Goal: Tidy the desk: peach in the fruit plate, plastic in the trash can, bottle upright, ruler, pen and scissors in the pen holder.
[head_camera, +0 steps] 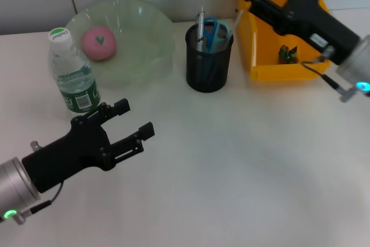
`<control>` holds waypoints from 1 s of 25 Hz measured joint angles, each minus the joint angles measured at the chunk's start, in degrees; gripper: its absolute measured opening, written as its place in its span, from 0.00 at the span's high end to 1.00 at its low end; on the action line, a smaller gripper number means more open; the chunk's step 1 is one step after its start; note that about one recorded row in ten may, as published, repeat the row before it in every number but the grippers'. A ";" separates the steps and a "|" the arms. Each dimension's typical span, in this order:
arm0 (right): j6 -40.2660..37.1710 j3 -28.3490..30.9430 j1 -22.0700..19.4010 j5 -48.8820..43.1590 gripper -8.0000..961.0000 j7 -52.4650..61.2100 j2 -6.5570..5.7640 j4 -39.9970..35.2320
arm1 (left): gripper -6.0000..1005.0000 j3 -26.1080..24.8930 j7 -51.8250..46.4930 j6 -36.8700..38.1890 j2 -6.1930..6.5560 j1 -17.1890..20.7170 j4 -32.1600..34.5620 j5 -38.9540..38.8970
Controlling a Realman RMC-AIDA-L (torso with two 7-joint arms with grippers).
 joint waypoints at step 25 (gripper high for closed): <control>-16.37 -22.68 -4.46 -23.85 0.19 30.67 -9.19 -15.94 | 0.20 -29.12 -22.95 19.76 5.03 -15.97 -1.81 46.76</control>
